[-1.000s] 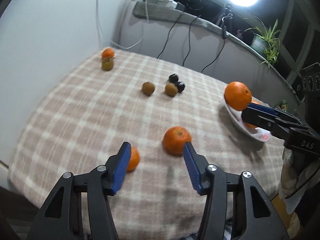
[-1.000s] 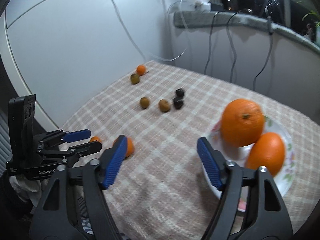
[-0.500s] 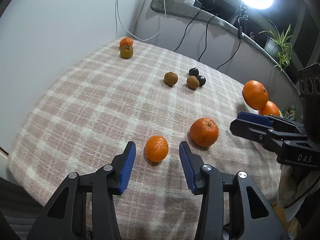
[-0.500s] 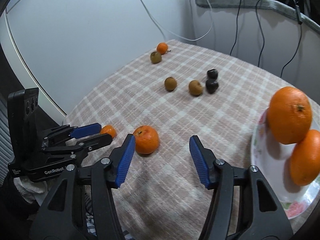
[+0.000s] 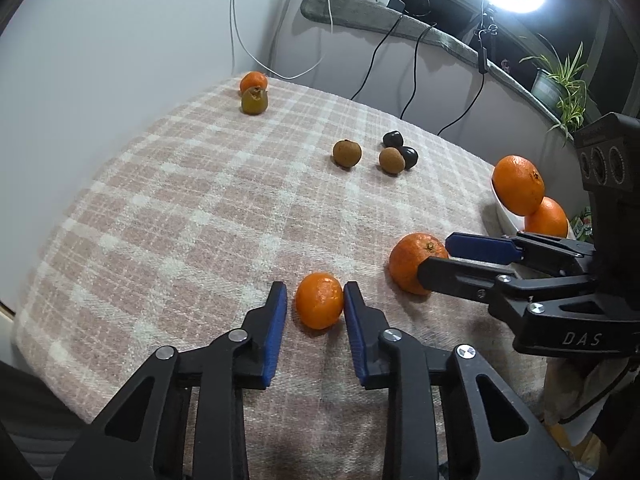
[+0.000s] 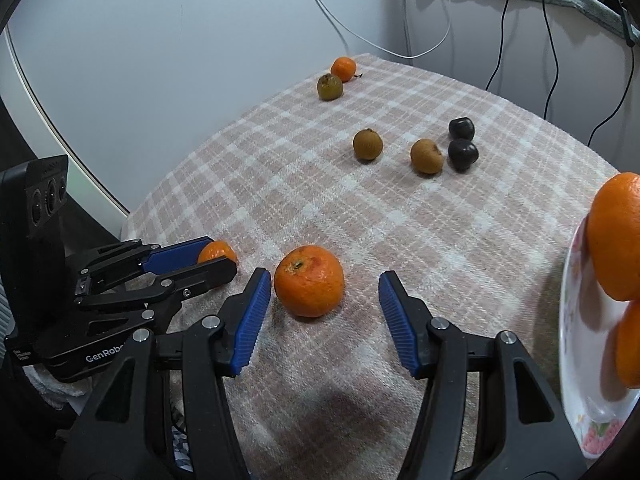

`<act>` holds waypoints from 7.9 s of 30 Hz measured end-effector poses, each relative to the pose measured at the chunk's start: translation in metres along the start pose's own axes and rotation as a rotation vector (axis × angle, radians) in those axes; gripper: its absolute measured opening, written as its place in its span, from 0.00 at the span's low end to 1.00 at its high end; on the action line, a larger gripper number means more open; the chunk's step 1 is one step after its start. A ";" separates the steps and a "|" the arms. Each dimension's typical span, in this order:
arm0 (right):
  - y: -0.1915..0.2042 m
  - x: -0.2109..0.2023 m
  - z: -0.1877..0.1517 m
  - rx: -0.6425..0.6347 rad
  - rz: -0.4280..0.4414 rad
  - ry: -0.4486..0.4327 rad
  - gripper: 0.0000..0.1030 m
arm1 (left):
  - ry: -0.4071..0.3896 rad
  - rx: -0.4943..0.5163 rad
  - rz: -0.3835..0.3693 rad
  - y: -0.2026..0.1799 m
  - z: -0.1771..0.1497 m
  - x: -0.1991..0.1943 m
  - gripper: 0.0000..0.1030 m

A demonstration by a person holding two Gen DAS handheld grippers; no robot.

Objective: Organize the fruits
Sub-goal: 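Grasp a small tangerine with the right gripper, then carry both held tangerines over the white plate with both grippers, then lower the tangerines onto the plate and open both grippers, then move the left gripper to a brown kiwi while the right gripper reaches another kiwi, then close the left gripper on its kiwi while the right gripper closes on the other, then carry both brown kiwis over the white plate with both grippers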

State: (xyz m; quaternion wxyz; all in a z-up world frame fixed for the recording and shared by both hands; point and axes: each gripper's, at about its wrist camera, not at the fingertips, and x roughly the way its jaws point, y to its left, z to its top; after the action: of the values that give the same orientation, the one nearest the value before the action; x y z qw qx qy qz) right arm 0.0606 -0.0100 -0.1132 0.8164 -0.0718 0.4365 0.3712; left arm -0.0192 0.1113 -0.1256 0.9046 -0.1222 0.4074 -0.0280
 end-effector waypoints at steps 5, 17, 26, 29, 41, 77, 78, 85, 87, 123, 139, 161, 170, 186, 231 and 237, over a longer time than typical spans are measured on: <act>0.000 0.006 0.001 0.007 0.016 0.016 0.50 | -0.001 0.009 -0.003 -0.002 -0.001 0.000 0.22; 0.003 0.007 0.001 0.025 0.049 0.011 0.38 | -0.011 -0.011 -0.012 -0.001 0.001 -0.002 0.21; -0.008 -0.020 -0.007 0.055 0.033 -0.042 0.38 | -0.045 0.023 -0.044 -0.019 0.013 -0.006 0.21; -0.015 -0.034 -0.011 0.067 0.019 -0.062 0.38 | -0.052 0.035 -0.064 -0.028 0.016 -0.006 0.21; -0.058 -0.090 -0.030 0.168 -0.060 -0.147 0.38 | -0.076 0.132 -0.156 -0.079 0.033 -0.003 0.21; -0.120 -0.137 -0.081 0.294 -0.309 -0.176 0.38 | 0.042 0.341 -0.339 -0.200 0.040 0.047 0.21; -0.120 -0.137 -0.081 0.292 -0.311 -0.175 0.38 | 0.047 0.341 -0.344 -0.200 0.040 0.047 0.22; -0.118 -0.135 -0.081 0.277 -0.321 -0.169 0.39 | 0.039 0.342 -0.340 -0.201 0.041 0.046 0.32; -0.118 -0.136 -0.081 0.277 -0.321 -0.173 0.39 | 0.036 0.341 -0.339 -0.201 0.041 0.046 0.34; -0.096 -0.152 -0.051 0.218 -0.368 -0.254 0.80 | -0.087 0.311 -0.237 -0.161 0.059 0.018 0.59; -0.083 -0.131 0.004 0.175 -0.307 -0.282 0.80 | -0.094 0.226 -0.114 -0.087 0.073 0.026 0.60; -0.057 -0.016 0.065 0.219 -0.118 -0.113 0.36 | -0.041 0.147 -0.092 -0.018 0.093 0.060 0.37; -0.061 0.028 0.075 0.251 -0.133 -0.041 0.30 | -0.003 0.198 -0.090 -0.017 0.096 0.076 0.31; -0.068 0.054 0.083 0.270 -0.174 0.008 0.30 | 0.050 0.237 -0.109 -0.023 0.102 0.095 0.31; -0.050 -0.048 0.052 0.207 -0.132 -0.140 0.27 | -0.021 0.200 -0.157 -0.046 0.090 0.043 0.23; -0.060 -0.082 0.036 0.229 -0.146 -0.186 0.27 | -0.030 0.226 -0.179 -0.071 0.086 0.036 0.23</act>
State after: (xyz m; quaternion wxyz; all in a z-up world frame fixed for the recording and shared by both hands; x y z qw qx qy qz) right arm 0.0961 -0.0814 -0.0415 0.8810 0.0251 0.3921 0.2637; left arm 0.0729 0.0541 -0.0797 0.9124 -0.0559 0.3756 -0.1526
